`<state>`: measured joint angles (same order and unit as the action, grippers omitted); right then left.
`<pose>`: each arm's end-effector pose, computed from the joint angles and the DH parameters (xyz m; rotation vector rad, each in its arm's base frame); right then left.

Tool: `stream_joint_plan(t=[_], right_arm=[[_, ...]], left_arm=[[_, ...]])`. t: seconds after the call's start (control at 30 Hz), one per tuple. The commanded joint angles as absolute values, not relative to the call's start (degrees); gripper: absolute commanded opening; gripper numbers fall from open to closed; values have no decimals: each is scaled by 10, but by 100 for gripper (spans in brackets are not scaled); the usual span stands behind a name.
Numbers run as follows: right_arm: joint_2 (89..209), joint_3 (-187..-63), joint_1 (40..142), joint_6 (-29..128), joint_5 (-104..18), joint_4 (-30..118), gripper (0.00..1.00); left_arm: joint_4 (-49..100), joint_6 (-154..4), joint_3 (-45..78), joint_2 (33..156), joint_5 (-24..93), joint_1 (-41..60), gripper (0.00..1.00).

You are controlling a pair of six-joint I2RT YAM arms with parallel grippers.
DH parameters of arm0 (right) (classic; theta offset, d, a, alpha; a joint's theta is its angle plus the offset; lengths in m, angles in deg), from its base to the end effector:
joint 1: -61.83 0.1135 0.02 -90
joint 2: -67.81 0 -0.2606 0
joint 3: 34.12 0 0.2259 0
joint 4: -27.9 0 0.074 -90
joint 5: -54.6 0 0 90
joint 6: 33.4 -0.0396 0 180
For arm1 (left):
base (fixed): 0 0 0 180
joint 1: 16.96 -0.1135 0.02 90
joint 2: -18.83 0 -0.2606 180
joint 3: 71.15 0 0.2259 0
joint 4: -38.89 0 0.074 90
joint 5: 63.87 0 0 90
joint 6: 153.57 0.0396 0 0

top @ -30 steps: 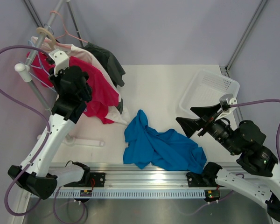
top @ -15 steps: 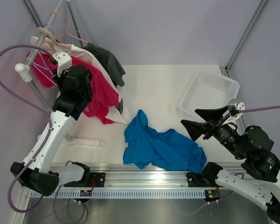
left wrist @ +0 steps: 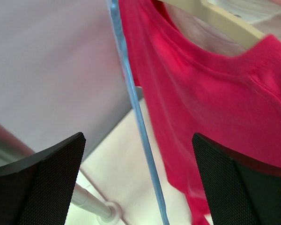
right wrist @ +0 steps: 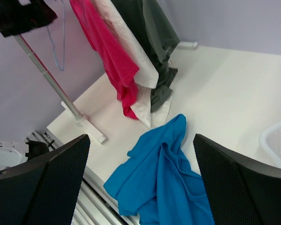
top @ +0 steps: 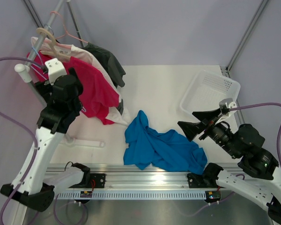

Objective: Remove the t-shirt from the hanger

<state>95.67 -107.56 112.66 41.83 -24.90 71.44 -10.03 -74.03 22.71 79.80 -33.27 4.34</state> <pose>0.0439 0.0424 0.4006 -0.3458 1.5483 0.7646 0.1742 -0.0313 0.4380 -0.5336 1.6592 0.5485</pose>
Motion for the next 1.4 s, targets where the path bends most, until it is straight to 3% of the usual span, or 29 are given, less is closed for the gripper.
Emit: stream_joint_plan(t=[0.0,0.2,0.43,0.8,0.9,1.1,1.37], right_arm=[[969,-1059,1125,404,-237,729,99],[982,-1039,1124,387,-231,732,100],[1054,-1000,1125,340,-180,749,99],[1207,-861,1124,297,-331,595,100],[1268,-835,1125,289,-343,536,99],[1423,-841,1155,307,-333,459,99],[1574,-853,1175,309,-302,396,99]], left_arm=[[-187,-789,258,727,-206,40,99],[-244,-794,241,652,-36,40,99],[-181,-813,167,590,346,40,99],[-55,-799,70,629,563,62,99],[-36,-793,63,640,565,82,99],[-32,-775,64,672,444,241,99],[57,-792,-11,651,415,260,99]])
